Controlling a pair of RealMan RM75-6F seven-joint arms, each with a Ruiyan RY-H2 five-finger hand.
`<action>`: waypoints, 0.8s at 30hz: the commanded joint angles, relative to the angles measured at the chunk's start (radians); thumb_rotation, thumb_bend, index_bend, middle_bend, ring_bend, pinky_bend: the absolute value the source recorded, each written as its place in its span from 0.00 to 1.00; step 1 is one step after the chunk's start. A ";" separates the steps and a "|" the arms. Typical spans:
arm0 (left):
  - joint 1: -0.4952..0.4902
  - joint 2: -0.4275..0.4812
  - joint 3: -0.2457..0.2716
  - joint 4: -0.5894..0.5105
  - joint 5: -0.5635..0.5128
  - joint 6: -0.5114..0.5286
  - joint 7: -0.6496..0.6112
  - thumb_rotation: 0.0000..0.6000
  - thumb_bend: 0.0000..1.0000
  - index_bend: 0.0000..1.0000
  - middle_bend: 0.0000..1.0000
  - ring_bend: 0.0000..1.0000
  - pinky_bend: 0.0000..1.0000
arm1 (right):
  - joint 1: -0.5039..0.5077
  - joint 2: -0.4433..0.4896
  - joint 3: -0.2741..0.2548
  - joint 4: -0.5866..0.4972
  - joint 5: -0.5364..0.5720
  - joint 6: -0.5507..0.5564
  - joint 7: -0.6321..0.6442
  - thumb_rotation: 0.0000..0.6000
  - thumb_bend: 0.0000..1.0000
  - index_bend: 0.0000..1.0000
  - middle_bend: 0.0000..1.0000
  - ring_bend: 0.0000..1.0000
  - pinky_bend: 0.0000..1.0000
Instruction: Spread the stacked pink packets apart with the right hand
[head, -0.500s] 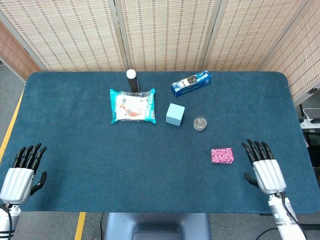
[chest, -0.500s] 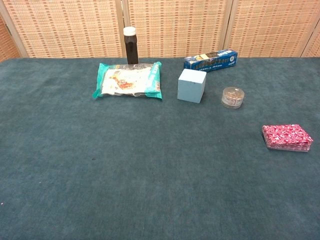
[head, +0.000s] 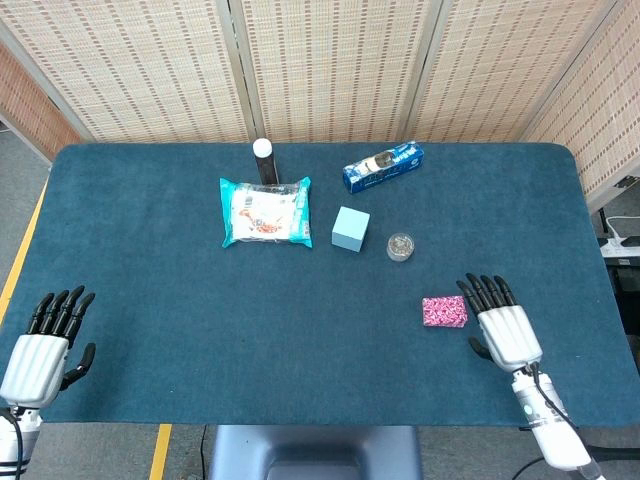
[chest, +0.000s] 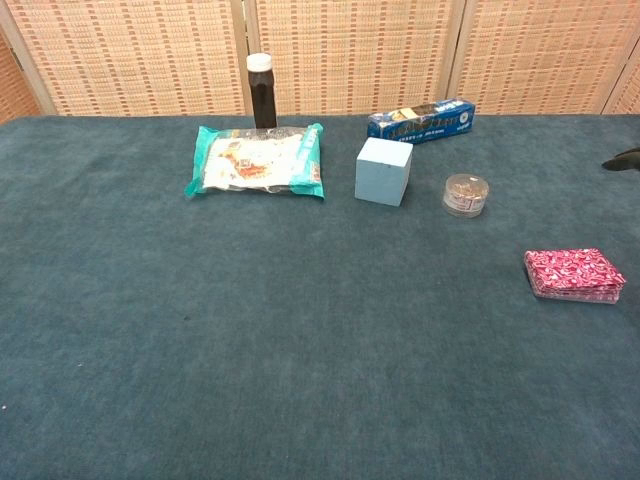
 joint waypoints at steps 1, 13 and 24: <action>-0.001 0.004 -0.001 -0.005 0.000 -0.001 -0.001 1.00 0.47 0.00 0.00 0.00 0.06 | 0.056 0.009 0.014 -0.017 0.063 -0.090 -0.073 1.00 0.18 0.00 0.00 0.00 0.00; 0.004 0.004 0.009 -0.001 0.016 0.006 -0.009 1.00 0.47 0.00 0.00 0.00 0.06 | 0.156 -0.047 0.030 0.042 0.243 -0.225 -0.196 1.00 0.18 0.01 0.02 0.00 0.00; 0.007 0.005 0.008 -0.002 0.018 0.012 -0.010 1.00 0.47 0.00 0.00 0.00 0.06 | 0.202 -0.073 0.025 0.067 0.320 -0.276 -0.162 1.00 0.19 0.14 0.11 0.00 0.00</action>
